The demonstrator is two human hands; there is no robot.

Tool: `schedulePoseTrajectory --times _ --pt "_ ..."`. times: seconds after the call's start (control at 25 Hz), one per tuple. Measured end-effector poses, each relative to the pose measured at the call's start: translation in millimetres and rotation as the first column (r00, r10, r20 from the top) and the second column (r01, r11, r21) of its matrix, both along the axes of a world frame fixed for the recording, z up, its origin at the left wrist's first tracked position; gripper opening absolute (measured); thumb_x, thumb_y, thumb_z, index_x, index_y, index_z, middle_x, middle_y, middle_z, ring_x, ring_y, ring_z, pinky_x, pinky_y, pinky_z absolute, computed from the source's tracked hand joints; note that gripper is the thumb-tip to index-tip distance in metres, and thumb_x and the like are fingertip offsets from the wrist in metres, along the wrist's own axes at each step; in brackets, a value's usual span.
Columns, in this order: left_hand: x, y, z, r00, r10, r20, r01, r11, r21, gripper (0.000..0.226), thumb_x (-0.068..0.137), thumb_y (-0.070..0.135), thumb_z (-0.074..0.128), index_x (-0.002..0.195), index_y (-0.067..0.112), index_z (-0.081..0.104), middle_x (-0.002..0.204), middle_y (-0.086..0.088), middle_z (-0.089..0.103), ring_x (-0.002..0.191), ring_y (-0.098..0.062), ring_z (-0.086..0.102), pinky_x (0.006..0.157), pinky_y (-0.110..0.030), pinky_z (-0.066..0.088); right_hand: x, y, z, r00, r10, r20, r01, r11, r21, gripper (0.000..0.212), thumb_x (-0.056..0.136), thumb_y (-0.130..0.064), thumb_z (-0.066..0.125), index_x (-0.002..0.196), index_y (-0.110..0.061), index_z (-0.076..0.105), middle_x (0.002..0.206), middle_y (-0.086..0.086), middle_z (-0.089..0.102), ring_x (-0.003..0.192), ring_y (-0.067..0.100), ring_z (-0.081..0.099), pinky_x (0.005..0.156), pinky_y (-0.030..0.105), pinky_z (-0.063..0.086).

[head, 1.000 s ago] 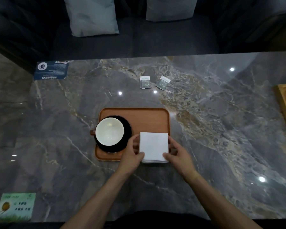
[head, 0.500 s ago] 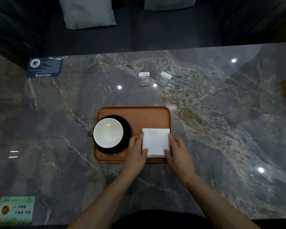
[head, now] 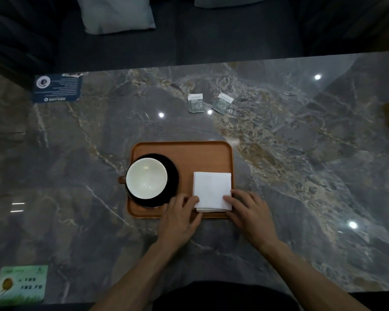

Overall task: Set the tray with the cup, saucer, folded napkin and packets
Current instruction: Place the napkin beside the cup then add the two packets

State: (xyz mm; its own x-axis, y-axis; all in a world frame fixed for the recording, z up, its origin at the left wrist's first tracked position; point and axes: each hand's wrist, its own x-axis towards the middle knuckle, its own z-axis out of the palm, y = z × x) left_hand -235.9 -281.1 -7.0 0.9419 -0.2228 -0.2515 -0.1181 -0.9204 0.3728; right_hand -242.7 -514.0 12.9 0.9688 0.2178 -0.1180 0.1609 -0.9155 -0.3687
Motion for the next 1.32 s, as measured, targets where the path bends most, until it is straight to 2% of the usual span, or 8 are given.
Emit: schedulePoseTrajectory --times 0.24,0.4,0.64,0.84,1.0,1.32 --pt "5.1 2.3 3.3 0.999 -0.035 -0.017 0.035 0.999 -0.007 0.03 0.087 0.039 0.057 0.115 0.036 0.045 0.109 0.009 0.052 0.094 -0.015 0.049 0.075 -0.033 0.045 3.8 0.9 1.9 1.0 -0.016 -0.018 0.016 1.0 -0.003 0.033 0.079 -0.028 0.077 0.112 -0.023 0.072 0.125 0.001 0.066 0.109 0.032 0.061 0.081 0.045 0.052" --pt "1.6 3.9 6.4 0.999 -0.035 -0.035 0.034 0.999 -0.038 0.026 0.089 0.038 0.054 0.115 0.035 0.048 0.109 0.012 0.051 0.094 -0.011 0.045 0.077 -0.03 0.045 -0.4 0.5 0.6 1.0 -0.017 -0.014 0.017 1.0 -0.001 0.029 0.079 -0.028 0.077 0.107 -0.025 0.073 0.123 -0.001 0.068 0.107 0.031 0.061 0.08 0.044 0.053" --pt "-4.3 4.4 12.5 0.998 -0.06 -0.012 0.059 0.997 -0.043 0.022 0.091 0.037 0.054 0.112 0.033 0.052 0.108 0.011 0.053 0.092 -0.012 0.044 0.074 -0.026 0.033 -9.4 2.3 1.3 0.998 -0.046 0.044 0.046 0.999 0.003 0.02 0.08 -0.03 0.076 0.1 -0.026 0.074 0.118 -0.003 0.07 0.101 0.028 0.063 0.077 0.039 0.051" --pt "-6.7 3.3 16.4 0.998 -0.058 0.001 0.058 0.994 -0.088 0.019 0.093 0.031 0.054 0.112 0.029 0.055 0.111 0.008 0.054 0.094 -0.017 0.047 0.077 -0.034 0.043 -12.1 6.9 3.7 0.993 -0.078 0.085 0.074 0.996 0.041 0.012 0.078 -0.024 0.079 0.09 -0.022 0.076 0.108 -0.002 0.073 0.095 0.028 0.066 0.074 0.038 0.051" --pt "-6.0 2.3 18.7 0.998 -0.061 -0.007 0.06 0.995 -0.08 0.018 0.096 0.03 0.051 0.113 0.029 0.054 0.114 0.009 0.054 0.096 -0.016 0.047 0.08 -0.035 0.044 -14.7 8.6 2.1 0.992 -0.077 0.097 0.072 0.996 0.059 0.01 0.078 -0.021 0.079 0.087 -0.019 0.075 0.101 -0.001 0.074 0.089 0.029 0.065 0.071 0.039 0.053" --pt "-4.4 3.9 18.7 0.999 -0.049 -0.02 0.048 0.998 -0.047 0.02 0.096 0.031 0.049 0.116 0.031 0.052 0.119 0.01 0.051 0.098 -0.014 0.046 0.083 -0.033 0.043 -19.4 14.4 1.1 0.991 -0.1 0.086 0.095 0.994 0.054 0.01 0.079 -0.021 0.078 0.088 -0.021 0.073 0.101 -0.001 0.073 0.087 0.028 0.064 0.07 0.041 0.052"
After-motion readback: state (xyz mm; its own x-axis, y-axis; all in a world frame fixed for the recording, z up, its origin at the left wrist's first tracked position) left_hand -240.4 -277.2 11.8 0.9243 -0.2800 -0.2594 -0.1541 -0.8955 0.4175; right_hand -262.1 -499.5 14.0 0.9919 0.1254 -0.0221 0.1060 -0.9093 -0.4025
